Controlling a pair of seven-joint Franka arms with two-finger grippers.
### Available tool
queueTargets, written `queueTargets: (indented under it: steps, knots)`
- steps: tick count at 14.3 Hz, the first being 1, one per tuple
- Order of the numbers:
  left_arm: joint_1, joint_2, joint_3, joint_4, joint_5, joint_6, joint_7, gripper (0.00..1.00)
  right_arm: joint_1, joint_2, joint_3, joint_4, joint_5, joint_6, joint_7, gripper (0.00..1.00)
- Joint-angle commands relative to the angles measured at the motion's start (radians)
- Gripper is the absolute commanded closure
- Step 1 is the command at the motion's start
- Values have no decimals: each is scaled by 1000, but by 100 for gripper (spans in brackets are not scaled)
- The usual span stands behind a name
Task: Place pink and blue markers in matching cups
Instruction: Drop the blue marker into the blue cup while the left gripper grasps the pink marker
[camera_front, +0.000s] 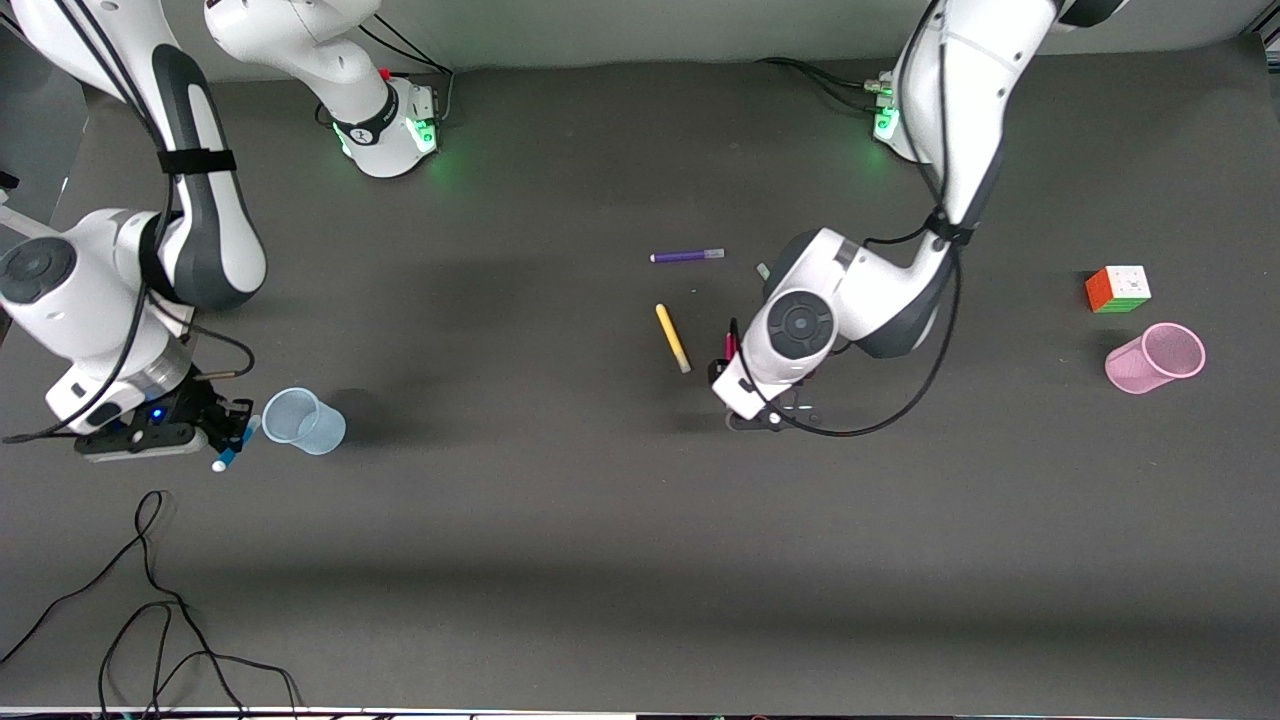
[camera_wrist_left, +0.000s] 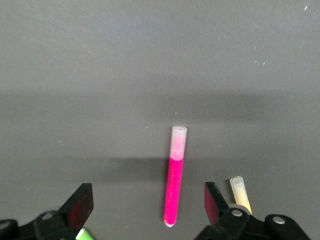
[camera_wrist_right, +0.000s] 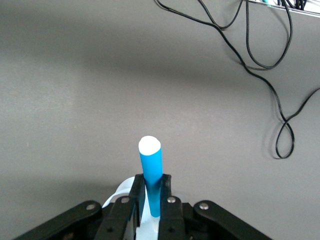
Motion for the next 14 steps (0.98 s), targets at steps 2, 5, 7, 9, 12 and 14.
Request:
queueTargets:
  steps: [2, 5, 7, 9, 12, 14]
  knots:
    - [-47, 35, 18, 10, 1, 7, -28, 2, 21, -76, -6, -138, -25, 157, 0, 100]
    - [-54, 37, 18, -57, 3, 94, -28, 2, 38, -71, -1, -176, -13, 221, 21, 100]
    - [-57, 40, 18, -90, 1, 154, -30, 4, 58, -64, -1, -216, -13, 272, 43, 100]
    - [-64, 43, 18, -113, 1, 211, -28, 9, 68, -55, -1, -239, -13, 312, 55, 36]
    - [-63, 43, 18, -136, 3, 243, -28, 18, 68, -51, -1, -237, -14, 315, 54, 0]
    - [-63, 41, 18, -139, 3, 242, -27, 57, 68, -59, -2, -231, -14, 307, 46, 0]
